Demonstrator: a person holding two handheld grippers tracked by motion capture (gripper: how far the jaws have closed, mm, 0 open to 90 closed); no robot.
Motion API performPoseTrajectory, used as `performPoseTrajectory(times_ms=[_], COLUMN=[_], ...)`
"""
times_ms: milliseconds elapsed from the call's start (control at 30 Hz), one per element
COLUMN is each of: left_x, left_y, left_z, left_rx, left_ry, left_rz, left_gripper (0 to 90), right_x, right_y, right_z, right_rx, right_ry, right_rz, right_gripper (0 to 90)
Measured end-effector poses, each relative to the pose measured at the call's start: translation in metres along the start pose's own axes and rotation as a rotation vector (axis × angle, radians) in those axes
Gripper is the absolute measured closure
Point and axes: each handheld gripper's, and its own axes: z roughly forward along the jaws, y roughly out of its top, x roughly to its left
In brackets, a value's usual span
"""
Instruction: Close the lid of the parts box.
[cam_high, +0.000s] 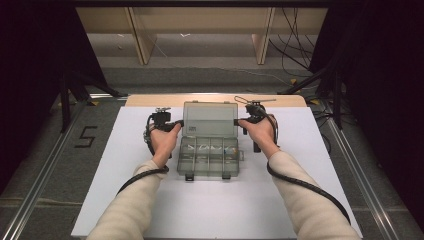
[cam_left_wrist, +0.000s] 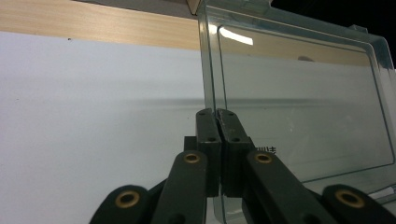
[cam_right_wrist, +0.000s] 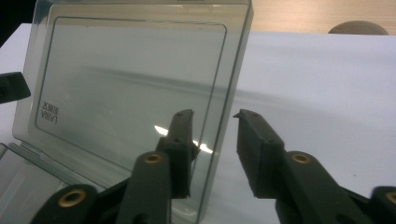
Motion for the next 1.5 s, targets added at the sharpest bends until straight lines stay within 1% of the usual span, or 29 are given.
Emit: performPoseTrajectory(times_ms=[133, 167, 200, 233, 267, 300, 333, 367, 400, 433, 467, 500, 567, 667, 700, 733, 833, 900, 933, 967, 1033, 1067, 1167, 1200, 1300, 1333, 1367, 1400, 1500], left_x=[0.0, 0.0, -0.001, 0.0, -0.001, 0.0, 0.0, 0.0, 0.0, 0.002, 0.002, 0.002, 0.003, 0.004, 0.005, 0.005, 0.007, 0.008, 0.007, 0.007, 0.005, 0.002, -0.003, -0.004, -0.005, -0.007, -0.008, -0.008, -0.009], left_y=[0.0, 0.0, 0.0, 0.0, 0.0, 0.0, 0.0, -0.001, -0.002, -0.002, -0.003, -0.003, -0.003, -0.002, -0.002, -0.001, 0.005, 0.007, 0.008, 0.008, 0.009, 0.01, 0.009, 0.009, 0.009, 0.009, 0.009, 0.01, 0.011], left_z=[-0.001, -0.002, -0.002, -0.002, -0.003, -0.003, -0.003, -0.003, -0.002, -0.002, -0.001, 0.0, 0.001, 0.004, 0.005, 0.006, 0.009, 0.011, 0.013, 0.014, 0.014, 0.014, 0.012, 0.011, 0.008, 0.008, 0.007, 0.007, 0.006], left_rx=[-0.003, 0.002, -0.002, -0.003, -0.009, -0.01, -0.013, -0.013, -0.017, -0.011, -0.007, -0.01, -0.013, -0.011, -0.015, -0.021, -0.019, 0.006, 0.008, 0.021, 0.033, 0.03, 0.016, 0.008, -0.008, -0.023, -0.027, -0.028, -0.03], left_ry=[-0.006, -0.002, -0.001, -0.008, -0.009, -0.013, -0.015, -0.014, -0.01, -0.01, -0.015, -0.016, -0.026, -0.028, -0.033, -0.029, -0.031, -0.029, -0.03, -0.025, -0.009, 0.001, 0.028, 0.028, 0.028, 0.022, 0.022, 0.017, 0.013], left_rz=[0.012, 0.023, 0.027, 0.036, 0.024, 0.026, 0.026, 0.031, 0.039, 0.052, 0.056, 0.05, 0.051, 0.053, 0.045, 0.031, 0.019, 0.01, 0.007, 0.023, 0.037, 0.041, 0.085, 0.087, 0.091, 0.096, 0.099, 0.103, 0.11], left_gripper=[88.8, 88.8, 88.8, 88.8, 88.9, 88.8, 88.8, 88.8, 88.8, 88.8, 88.8, 88.7, 88.3, 87.4, 87.0, 85.8, 82.5, 82.6, 83.5, 85.0, 86.3, 86.8, 88.0, 88.3, 88.5, 88.6, 88.7, 88.8, 88.9], right_x=[0.003, 0.006, 0.006, 0.01, 0.009, 0.009, 0.012, 0.012, 0.013, 0.014, 0.014, 0.016, 0.017, 0.021, 0.023, 0.023, 0.022, 0.022, 0.02, 0.021, 0.026, 0.025, 0.024, 0.025, 0.023, 0.02, 0.021, 0.02, 0.018], right_y=[0.0, 0.0, -0.001, -0.001, -0.002, -0.003, -0.003, -0.004, -0.005, -0.005, -0.006, -0.006, -0.006, -0.007, -0.008, -0.009, -0.01, -0.01, -0.012, -0.012, -0.012, -0.013, -0.013, -0.013, -0.011, -0.01, -0.008, -0.005, 0.0], right_z=[0.005, 0.005, 0.006, 0.003, 0.003, 0.005, 0.004, 0.003, 0.003, 0.004, 0.004, 0.004, 0.002, 0.003, 0.003, 0.003, 0.002, 0.002, 0.001, 0.001, 0.001, 0.001, 0.0, -0.001, -0.001, -0.001, -0.002, -0.003, -0.003], right_rx=[0.019, 0.034, 0.037, 0.079, 0.073, 0.042, 0.063, 0.067, 0.063, 0.042, 0.035, 0.024, 0.024, -0.008, -0.006, -0.016, -0.029, -0.038, -0.042, -0.045, -0.035, -0.036, -0.04, -0.04, -0.048, -0.057, -0.064, -0.066, -0.087], right_ry=[-0.028, -0.039, -0.051, -0.072, -0.059, -0.072, -0.064, -0.07, -0.079, -0.085, -0.097, -0.108, -0.127, -0.144, -0.139, -0.143, -0.149, -0.145, -0.145, -0.146, -0.153, -0.152, -0.15, -0.151, -0.131, -0.13, -0.125, -0.123, -0.135], right_rz=[0.002, 0.032, 0.038, 0.081, 0.091, 0.1, 0.159, 0.147, 0.164, 0.164, 0.131, 0.126, 0.102, 0.141, 0.168, 0.164, 0.121, 0.109, 0.069, 0.07, 0.133, 0.136, 0.127, 0.138, 0.119, 0.09, 0.12, 0.126, 0.099], right_gripper=[76.2, 77.4, 79.3, 81.5, 84.5, 85.3, 85.8, 86.2, 86.7, 86.9, 87.1, 87.3, 87.7, 88.1, 88.1, 88.2, 88.2, 88.3, 88.2, 88.2, 88.2, 88.2, 87.8, 87.2, 84.8, 82.9, 80.8, 80.2, 80.4])
